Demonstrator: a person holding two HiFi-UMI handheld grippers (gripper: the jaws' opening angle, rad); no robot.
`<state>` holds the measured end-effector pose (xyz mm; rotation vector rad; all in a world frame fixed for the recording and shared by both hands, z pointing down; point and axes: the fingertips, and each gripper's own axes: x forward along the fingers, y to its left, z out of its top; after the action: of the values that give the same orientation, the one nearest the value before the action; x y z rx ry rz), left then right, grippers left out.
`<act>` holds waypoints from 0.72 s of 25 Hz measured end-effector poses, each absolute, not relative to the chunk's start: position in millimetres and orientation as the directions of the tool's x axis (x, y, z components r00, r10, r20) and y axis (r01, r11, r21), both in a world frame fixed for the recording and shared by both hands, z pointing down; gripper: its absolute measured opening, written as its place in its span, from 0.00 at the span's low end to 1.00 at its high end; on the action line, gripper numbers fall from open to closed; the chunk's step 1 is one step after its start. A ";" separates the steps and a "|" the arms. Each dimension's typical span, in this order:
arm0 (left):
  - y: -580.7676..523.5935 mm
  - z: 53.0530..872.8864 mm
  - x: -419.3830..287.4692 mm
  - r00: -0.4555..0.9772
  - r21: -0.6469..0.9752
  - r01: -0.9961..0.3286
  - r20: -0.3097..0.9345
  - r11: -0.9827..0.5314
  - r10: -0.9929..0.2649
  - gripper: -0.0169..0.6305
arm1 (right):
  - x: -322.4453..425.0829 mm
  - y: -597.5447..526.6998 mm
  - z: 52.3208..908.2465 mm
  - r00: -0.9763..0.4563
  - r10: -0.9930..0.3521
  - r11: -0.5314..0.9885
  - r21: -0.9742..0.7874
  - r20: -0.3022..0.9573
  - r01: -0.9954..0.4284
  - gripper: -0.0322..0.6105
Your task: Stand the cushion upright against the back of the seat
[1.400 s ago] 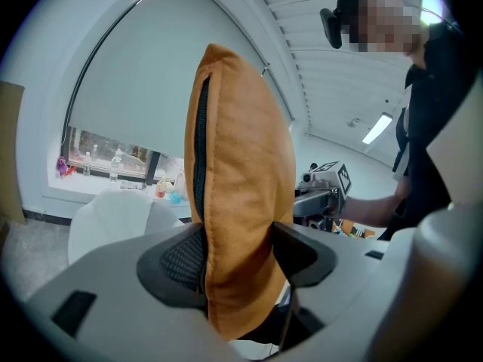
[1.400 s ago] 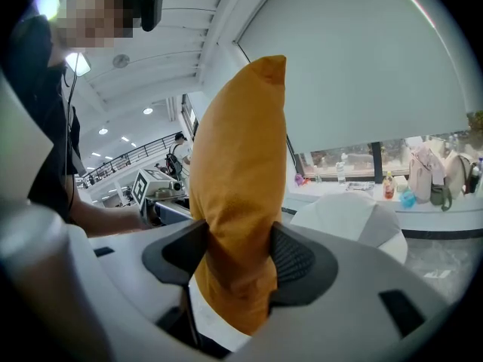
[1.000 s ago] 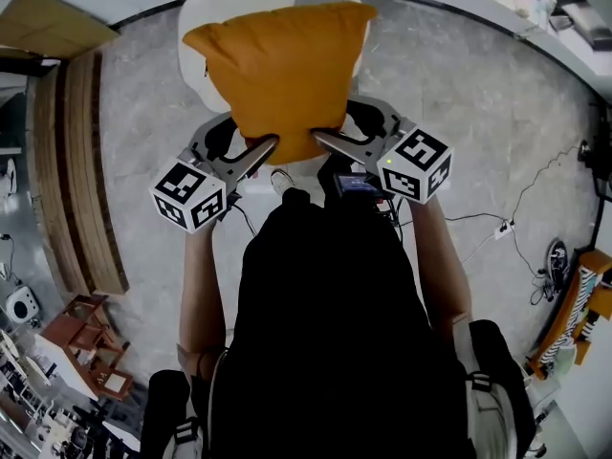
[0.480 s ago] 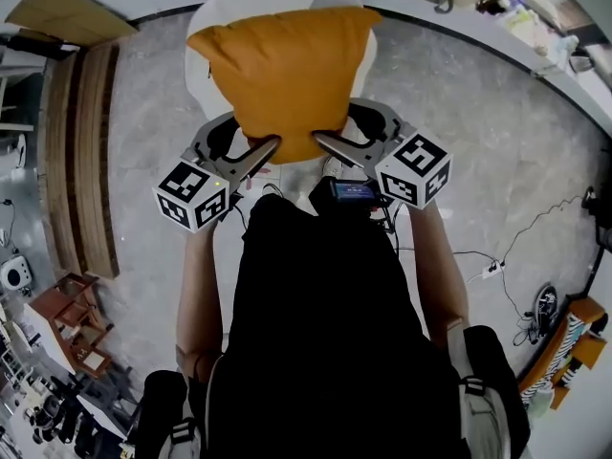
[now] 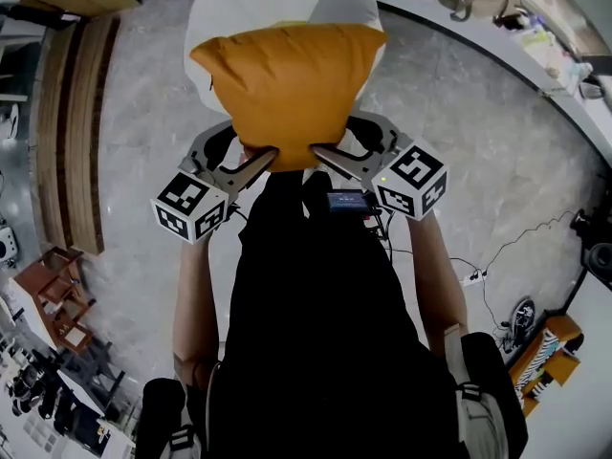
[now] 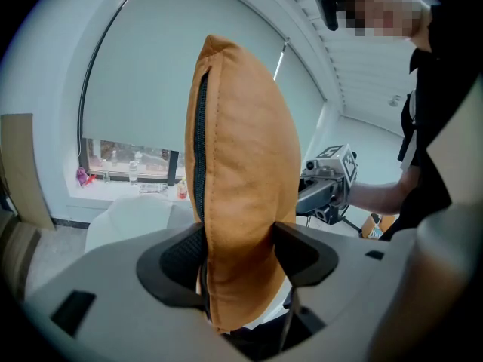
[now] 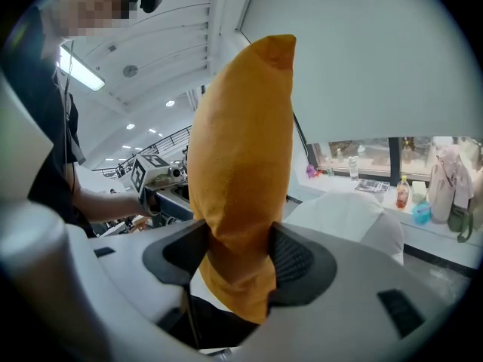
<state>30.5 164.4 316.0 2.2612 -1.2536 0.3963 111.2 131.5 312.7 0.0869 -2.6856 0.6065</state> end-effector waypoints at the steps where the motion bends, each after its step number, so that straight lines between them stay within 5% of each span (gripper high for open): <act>1: 164.6 319.3 25.5 0.529 0.304 -0.849 0.488 -0.433 -0.694 0.48 | 106.2 131.5 315.8 -0.921 0.030 0.903 -0.405 0.389 -0.141 0.47; 18: 76.5 335.6 -79.1 0.588 0.273 -0.806 0.470 -0.525 -0.658 0.49 | 5.0 56.0 329.7 -0.839 -0.053 0.908 -0.324 0.541 -0.266 0.47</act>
<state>-79.1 76.5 335.6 2.3554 -1.1683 0.4285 5.0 56.0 329.7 0.2288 -2.5289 0.5304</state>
